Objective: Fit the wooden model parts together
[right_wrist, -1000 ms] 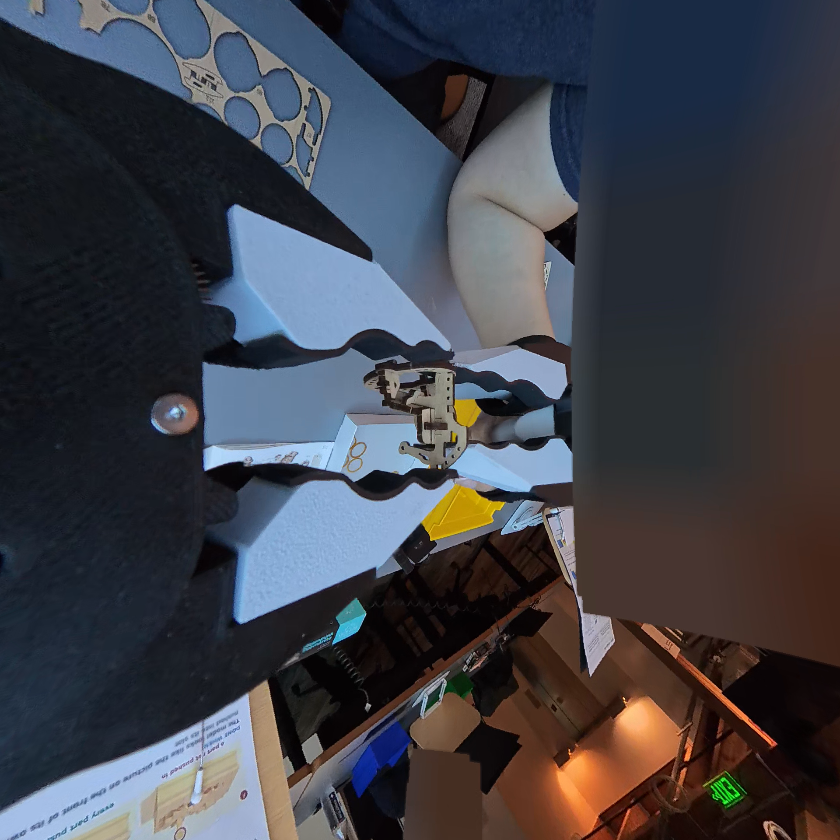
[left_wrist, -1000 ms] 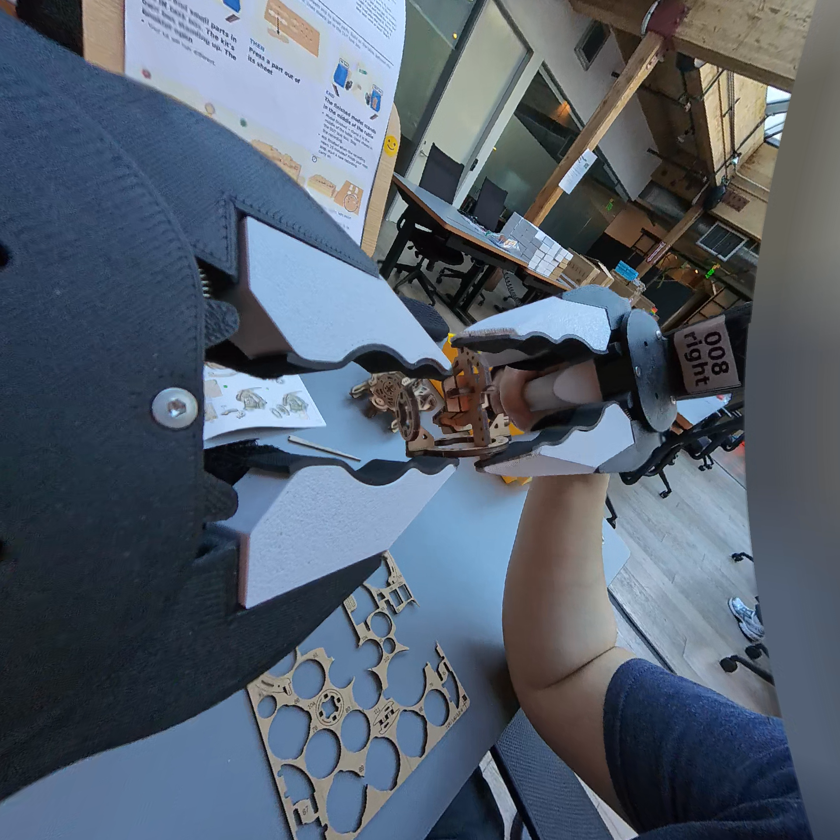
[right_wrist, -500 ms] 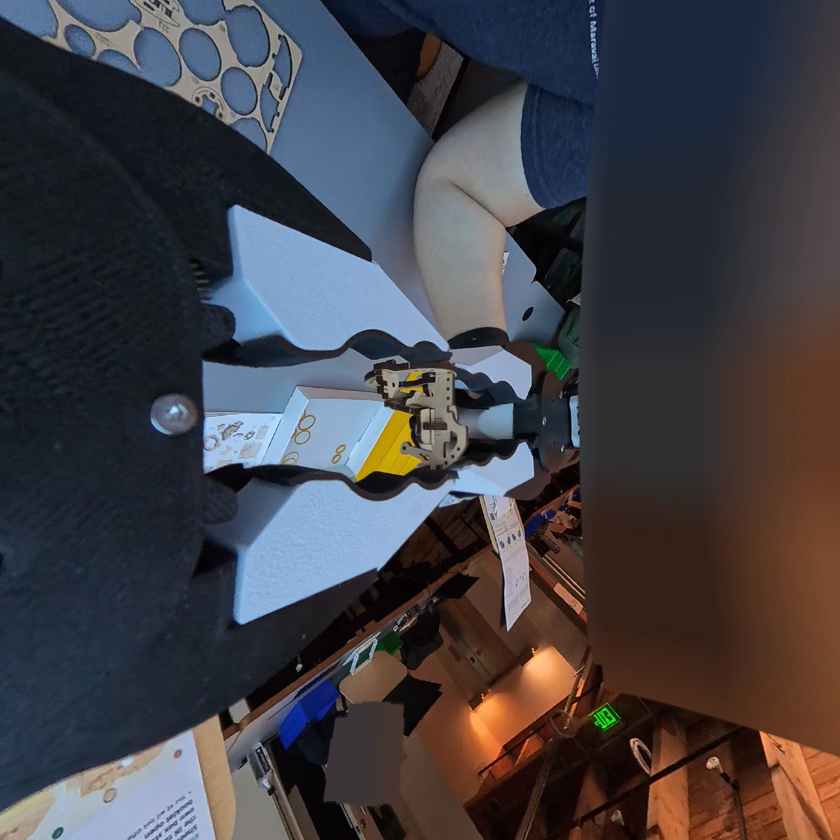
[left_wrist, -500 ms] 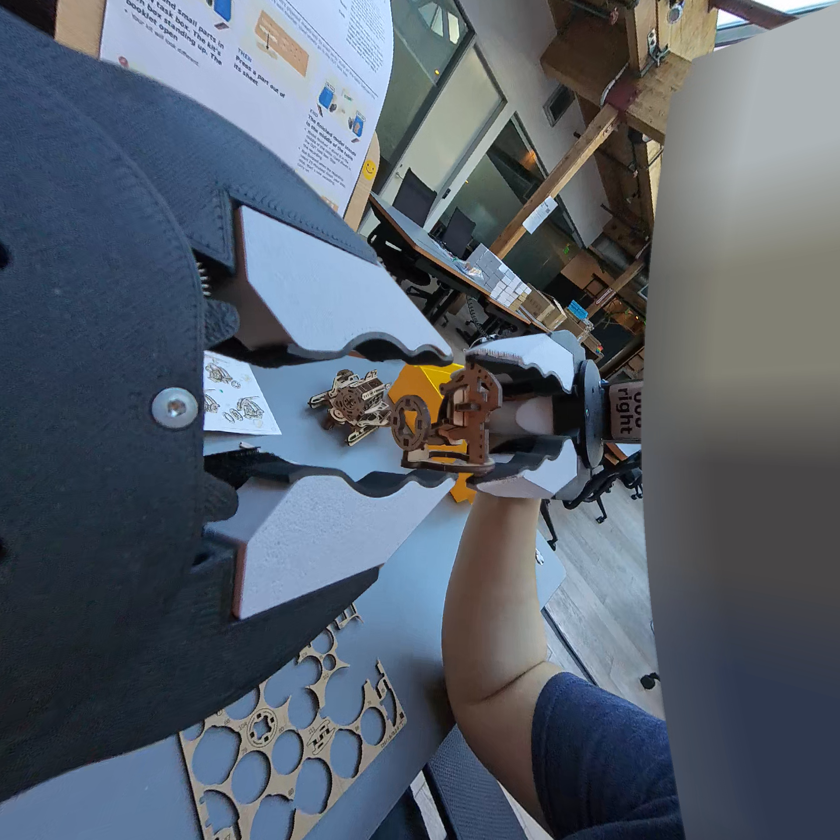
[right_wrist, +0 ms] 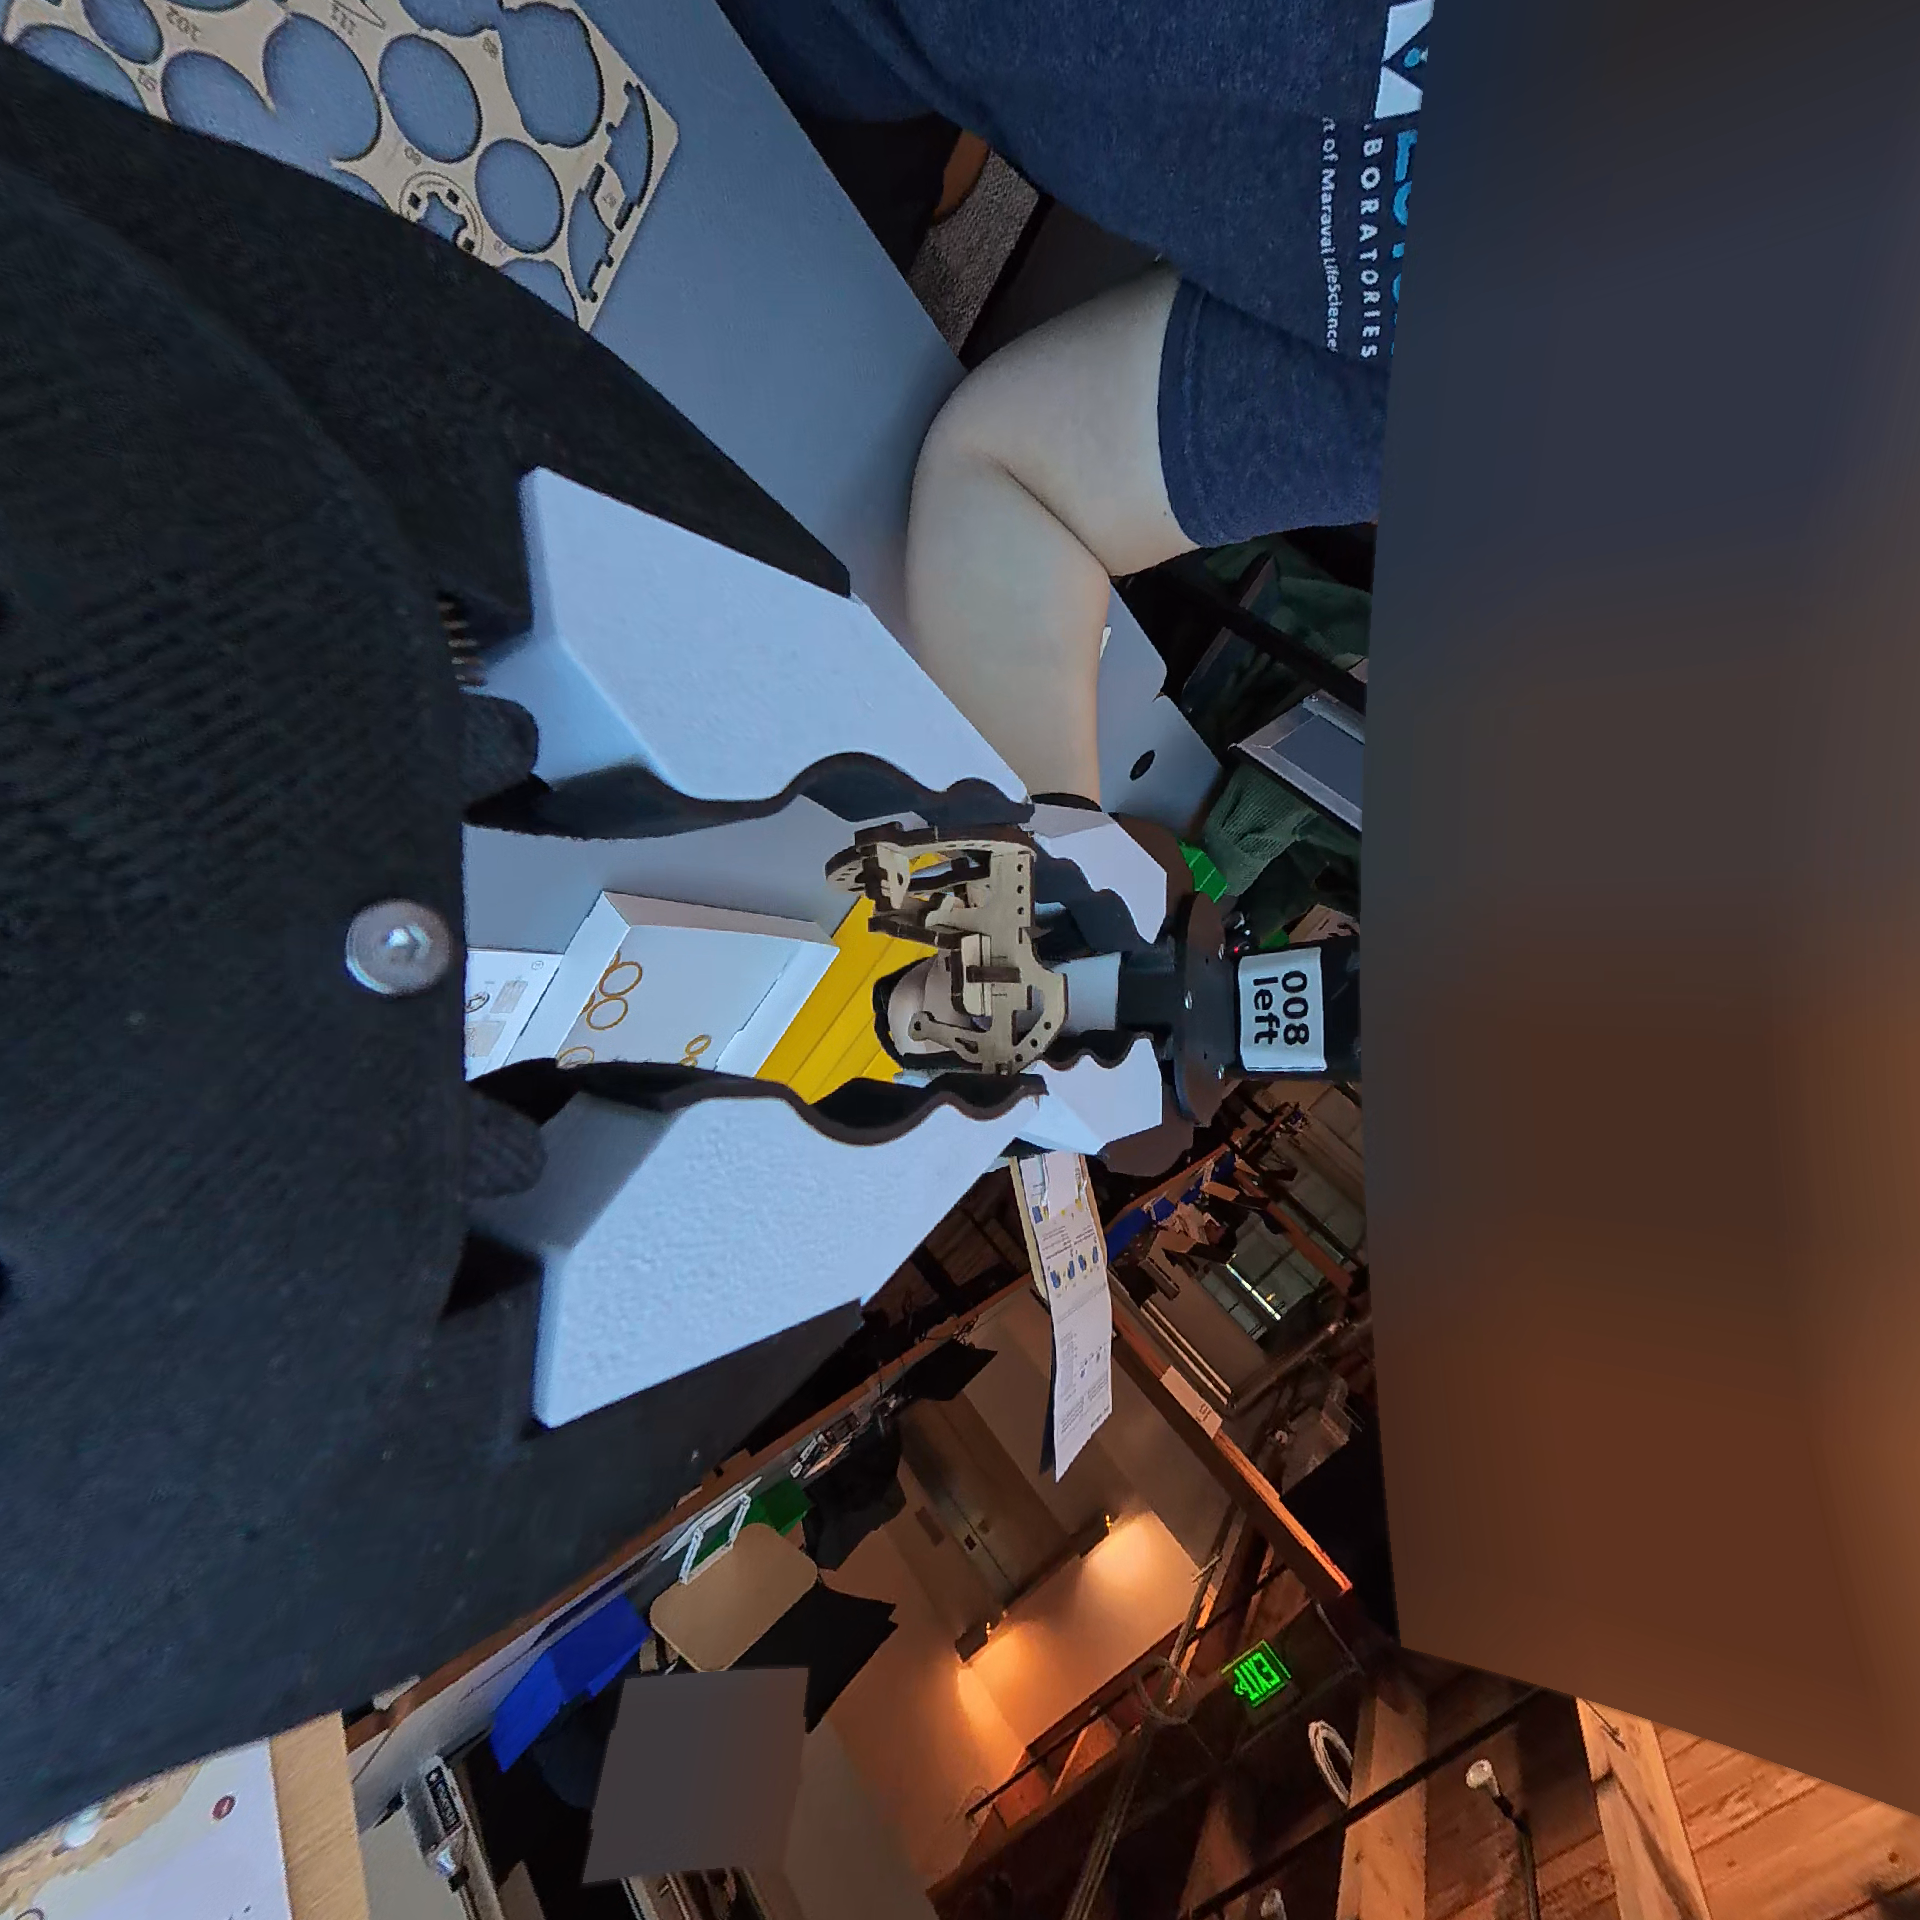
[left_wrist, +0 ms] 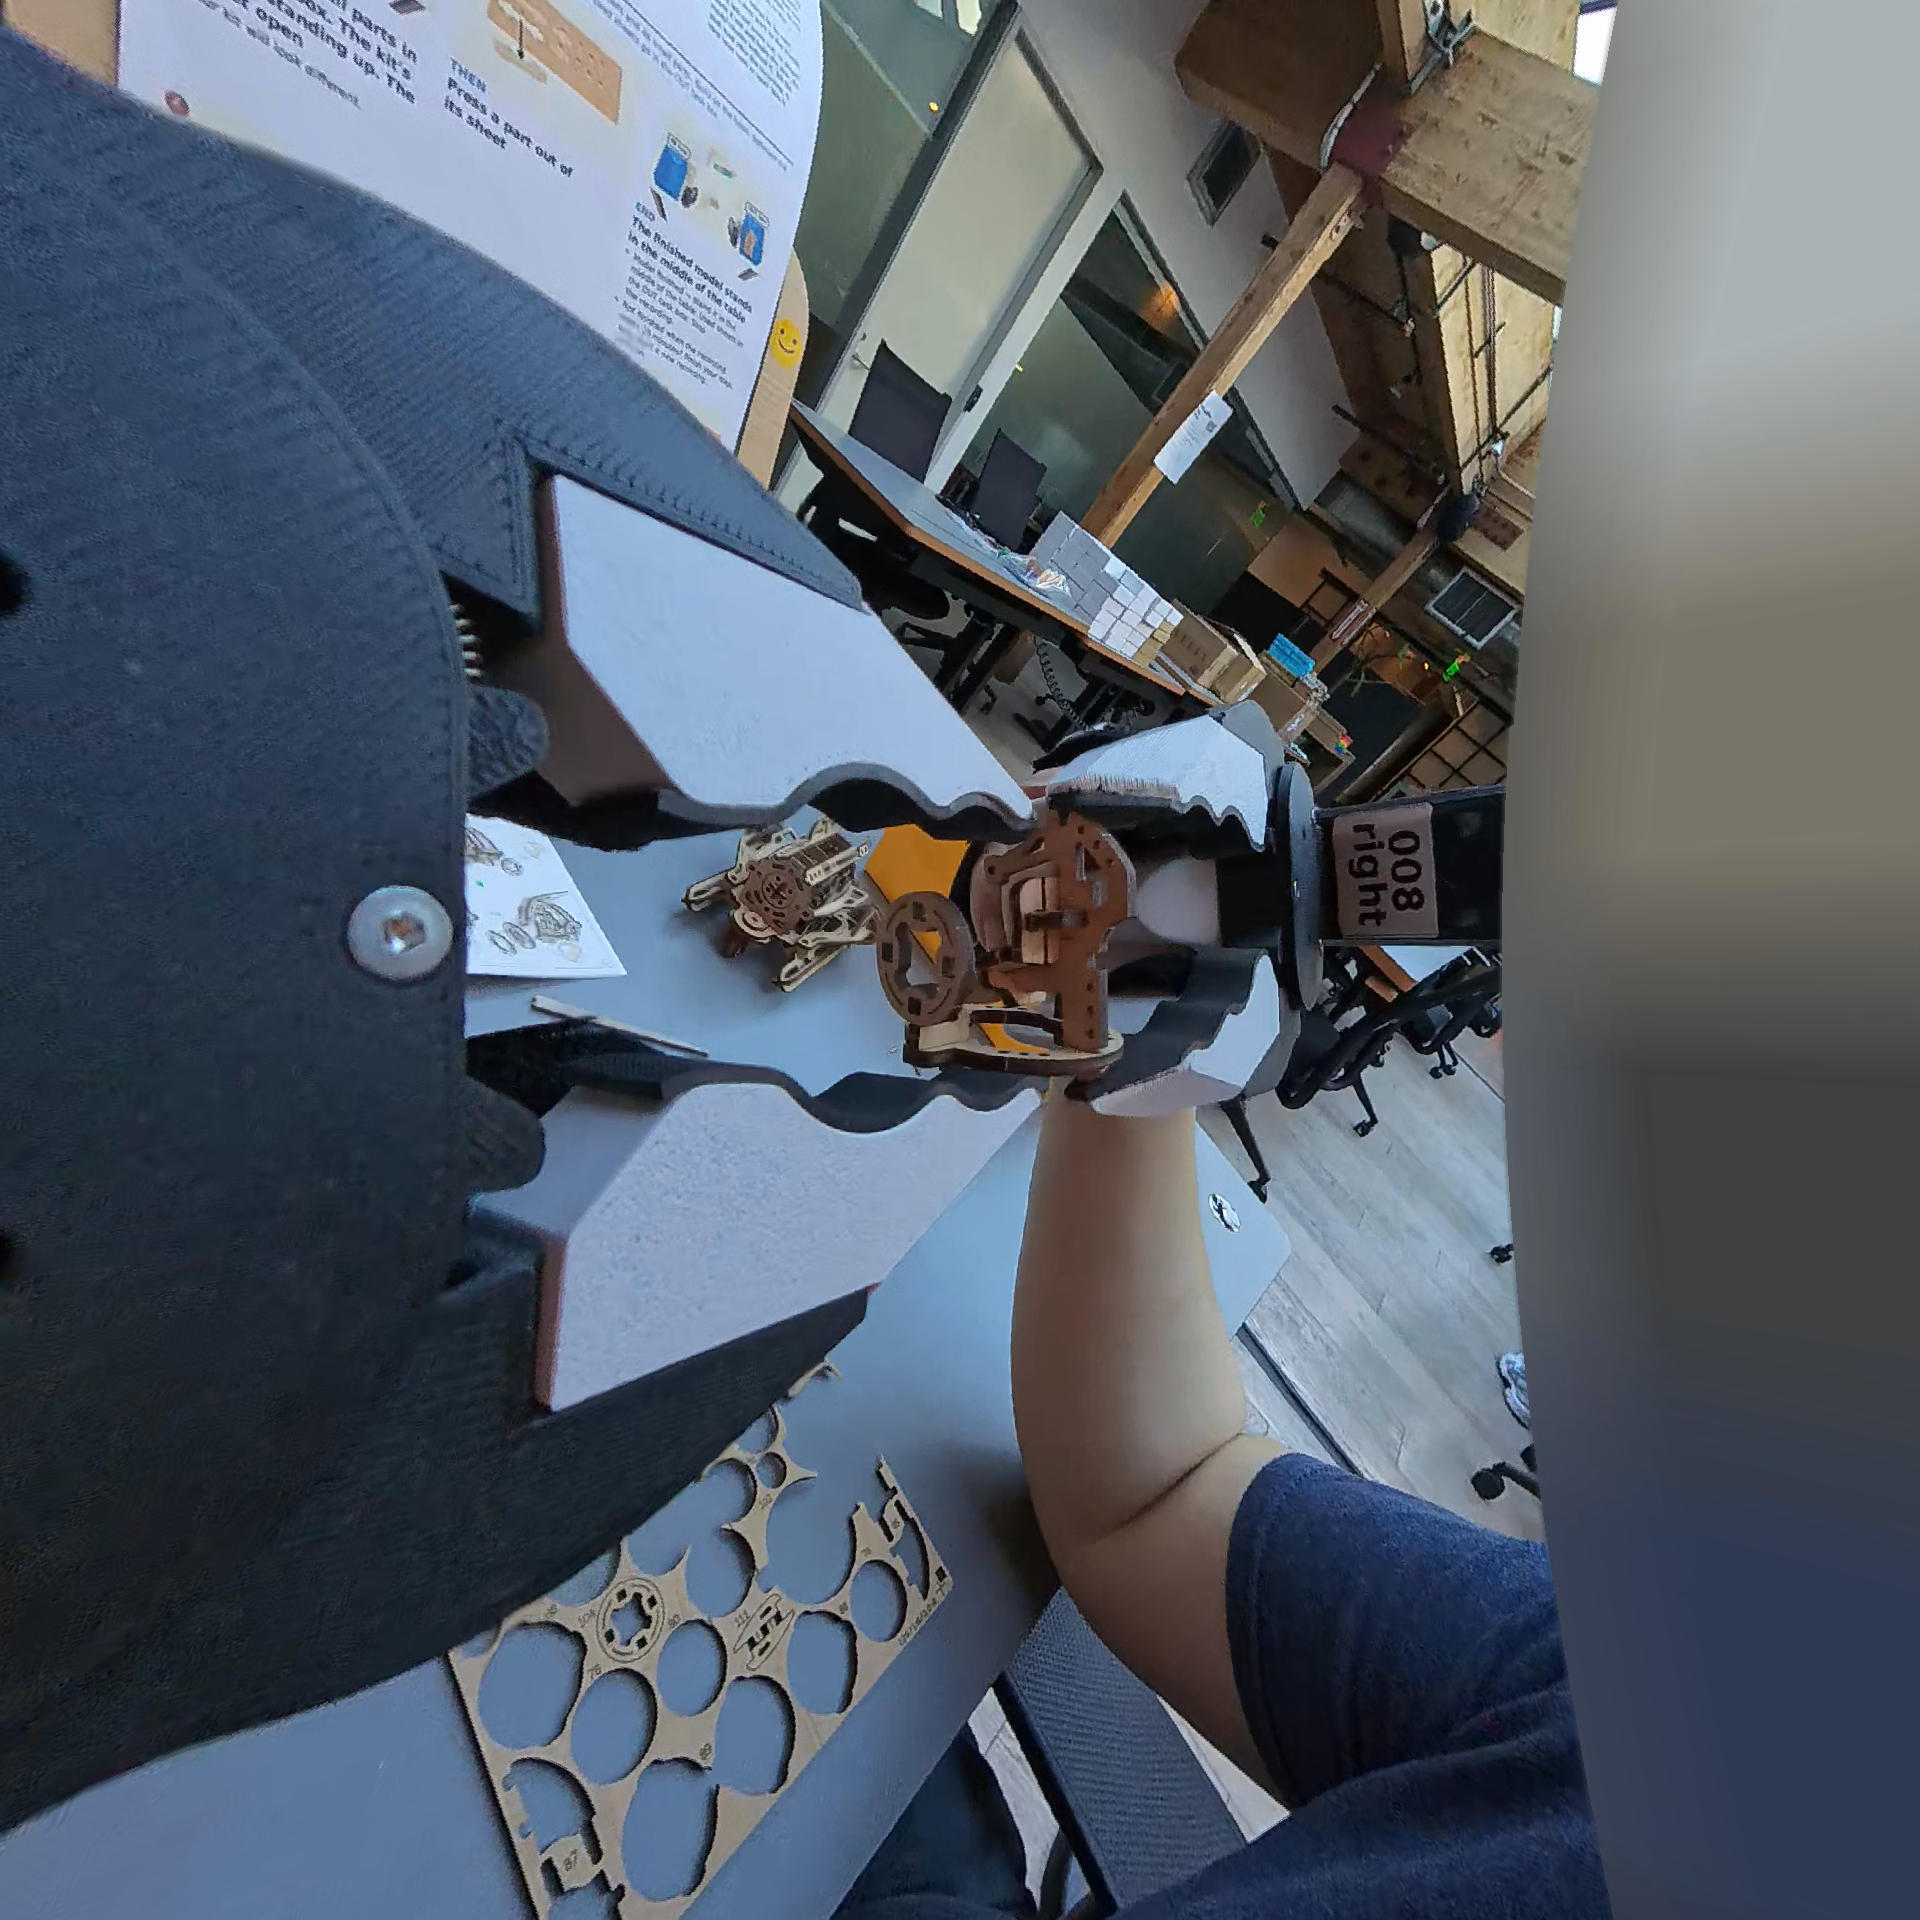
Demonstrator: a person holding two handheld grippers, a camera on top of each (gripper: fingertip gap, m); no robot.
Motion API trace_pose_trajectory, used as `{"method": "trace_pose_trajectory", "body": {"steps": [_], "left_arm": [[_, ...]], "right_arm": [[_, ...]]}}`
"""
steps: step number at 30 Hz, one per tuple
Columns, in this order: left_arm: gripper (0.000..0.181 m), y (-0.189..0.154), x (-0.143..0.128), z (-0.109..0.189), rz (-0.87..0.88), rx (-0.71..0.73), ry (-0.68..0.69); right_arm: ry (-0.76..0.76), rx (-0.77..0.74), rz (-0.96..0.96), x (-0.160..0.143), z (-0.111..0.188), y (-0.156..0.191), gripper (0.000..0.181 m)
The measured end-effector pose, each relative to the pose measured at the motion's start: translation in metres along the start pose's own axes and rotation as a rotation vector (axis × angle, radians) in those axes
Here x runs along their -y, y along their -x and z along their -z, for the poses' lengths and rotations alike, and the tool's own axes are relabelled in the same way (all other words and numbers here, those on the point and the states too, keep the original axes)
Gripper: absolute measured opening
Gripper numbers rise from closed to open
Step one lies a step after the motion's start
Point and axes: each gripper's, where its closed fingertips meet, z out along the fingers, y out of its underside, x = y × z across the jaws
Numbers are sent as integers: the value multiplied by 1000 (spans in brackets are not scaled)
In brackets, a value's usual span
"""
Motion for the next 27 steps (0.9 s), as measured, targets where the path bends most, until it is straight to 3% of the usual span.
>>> {"method": "trace_pose_trajectory", "body": {"steps": [14,27], "left_arm": [[42,2,-14,0,-22,11,81],[40,0,-23,-2,48,-29,76]], "right_arm": [[93,4,-81,-13,-1,-2,47],[144,36,-157,-23,3,0,50]]}}
